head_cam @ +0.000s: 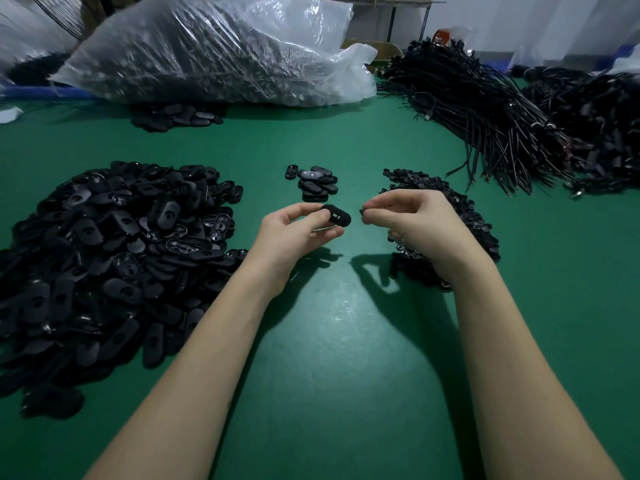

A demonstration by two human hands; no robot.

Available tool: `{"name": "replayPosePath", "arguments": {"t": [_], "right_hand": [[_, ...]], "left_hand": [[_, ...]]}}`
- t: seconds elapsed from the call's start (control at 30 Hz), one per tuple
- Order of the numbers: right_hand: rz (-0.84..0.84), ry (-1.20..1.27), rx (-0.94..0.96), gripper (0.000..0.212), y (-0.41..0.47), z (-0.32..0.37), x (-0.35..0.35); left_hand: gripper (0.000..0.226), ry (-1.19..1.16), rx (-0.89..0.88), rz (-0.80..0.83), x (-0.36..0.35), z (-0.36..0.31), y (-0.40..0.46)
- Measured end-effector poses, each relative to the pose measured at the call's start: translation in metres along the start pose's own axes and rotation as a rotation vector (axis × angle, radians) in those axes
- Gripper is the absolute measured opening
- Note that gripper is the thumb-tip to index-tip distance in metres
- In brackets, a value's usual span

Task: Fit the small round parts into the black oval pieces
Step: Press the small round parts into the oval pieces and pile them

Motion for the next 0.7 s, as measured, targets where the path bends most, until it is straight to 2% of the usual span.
{"name": "replayPosePath", "arguments": {"t": [0.3,0.47,0.53,0.63,0.7], "right_hand": [[0.006,0.085,-0.061,0.009,-0.002,0.001,-0.011],[0.033,0.101,-0.113,0.011,-0.002,-0.003,-0.014],[0.037,0.146,-0.123,0.01,-0.003,-0.003,-0.014],[0.045,0.182,-0.089,0.007,-0.003,0.0,-0.014],[0.061,0.179,-0.069,0.007,-0.003,0.003,-0.016]], "left_hand": [[0.011,-0.114,0.03,0.034,0.0,-0.004,-0.002],[0.009,-0.073,0.032,0.057,-0.004,-0.003,-0.002],[0.013,-0.009,0.014,0.075,-0.003,-0.003,-0.003],[0.023,0.21,-0.038,0.129,-0.005,-0.005,-0.005],[0.021,0.276,-0.056,0.145,-0.008,-0.004,-0.006]]}}
Point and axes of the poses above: each hand's wrist, its own y-axis towards the middle knuckle, its own x-axis out of the back of the hand, z = x × y, the point moved 5 cm from there along y, towards the middle knuckle, and after that the axes turned 7 degrees about y, right-handed, at the moved point
